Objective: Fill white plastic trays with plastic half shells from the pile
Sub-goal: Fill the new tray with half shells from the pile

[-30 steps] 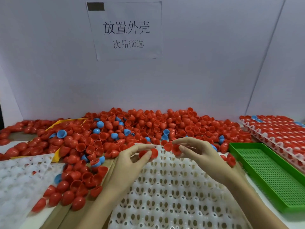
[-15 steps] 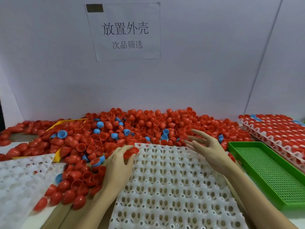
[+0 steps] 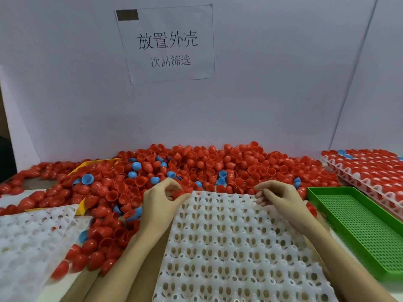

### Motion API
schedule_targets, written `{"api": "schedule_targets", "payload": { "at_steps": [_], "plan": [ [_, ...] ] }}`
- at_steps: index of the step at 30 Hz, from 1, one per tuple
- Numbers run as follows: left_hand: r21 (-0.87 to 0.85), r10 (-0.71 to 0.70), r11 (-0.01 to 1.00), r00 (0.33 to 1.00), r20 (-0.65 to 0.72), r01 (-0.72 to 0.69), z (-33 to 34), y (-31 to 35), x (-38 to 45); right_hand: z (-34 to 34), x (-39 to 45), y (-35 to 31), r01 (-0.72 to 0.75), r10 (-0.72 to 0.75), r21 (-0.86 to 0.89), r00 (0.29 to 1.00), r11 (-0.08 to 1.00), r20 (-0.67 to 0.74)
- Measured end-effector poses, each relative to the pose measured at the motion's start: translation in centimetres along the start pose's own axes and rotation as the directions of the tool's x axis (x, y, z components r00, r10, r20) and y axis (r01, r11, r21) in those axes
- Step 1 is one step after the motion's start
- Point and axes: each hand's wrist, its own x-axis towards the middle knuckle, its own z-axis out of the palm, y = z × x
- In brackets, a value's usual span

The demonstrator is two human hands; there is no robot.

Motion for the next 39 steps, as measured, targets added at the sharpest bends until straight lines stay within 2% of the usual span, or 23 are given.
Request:
{"api": "schedule_targets", "payload": {
  "at_steps": [4, 7, 10, 14, 16, 20, 23, 26, 28, 30, 35, 39],
  "plan": [
    [0.143, 0.093, 0.985, 0.995, 0.025, -0.095, 1.3, -0.2, 1.4, -0.1, 0.0, 0.2, -0.006, 0.006, -0.01, 1.0, 1.0, 0.007],
    [0.256, 0.127, 0.953, 0.982, 0.137, -0.159, 2.2, -1.0, 1.5, -0.2, 0.1, 0.3, -0.008, 0.008, -0.009, 1.0, 1.0, 0.006],
    [0.28, 0.142, 0.938, 0.963, 0.231, -0.205, 2.4, -1.7, 1.3, -0.2, 0.2, 0.4, -0.004, 0.003, 0.009, 1.0, 1.0, 0.013],
    [0.237, 0.116, 0.957, 0.97, 0.214, -0.166, 2.2, -2.0, 1.2, -0.2, 0.1, 0.3, 0.007, -0.007, 0.021, 1.0, 1.0, 0.017],
    [0.193, 0.108, 0.97, 0.976, 0.19, -0.145, 2.0, -1.7, 1.1, -0.3, 0.1, 0.2, 0.013, -0.012, 0.083, 1.0, 0.996, -0.009],
    [0.136, 0.142, 0.979, 0.985, 0.096, -0.154, 1.2, -2.0, 0.8, -0.6, 0.1, -0.3, 0.064, -0.033, 0.206, 0.988, 0.976, -0.152],
    [0.184, 0.104, 0.975, 0.987, 0.124, -0.126, 1.2, -2.6, 0.4, -0.6, 0.0, -0.4, 0.099, -0.1, -0.013, 0.978, 0.995, -0.185],
    [0.248, 0.073, 0.962, 0.985, 0.155, -0.111, 1.4, -2.6, 0.3, -0.2, 0.0, -0.3, 0.153, -0.145, -0.318, 0.988, 0.936, 0.047],
    [0.273, 0.057, 0.957, 0.986, 0.158, -0.099, 1.3, -2.3, 0.4, 0.4, 0.3, -0.1, 0.17, -0.068, -0.515, 0.975, 0.84, 0.21],
    [0.296, 0.044, 0.951, 0.985, 0.166, -0.092, 1.2, -1.9, 0.3, 0.9, 0.6, 0.2, 0.162, 0.026, -0.65, 0.962, 0.743, 0.27],
    [0.307, 0.037, 0.947, 0.982, 0.186, -0.094, 1.2, -1.0, -0.4, 1.6, 1.1, 0.5, 0.121, 0.126, -0.739, 0.955, 0.663, 0.269],
    [0.252, 0.022, 0.966, 0.988, 0.15, -0.06, 0.8, -0.4, -0.5, 1.8, 1.3, 0.6, 0.144, 0.066, -0.753, 0.968, 0.642, 0.242]
  ]
}}
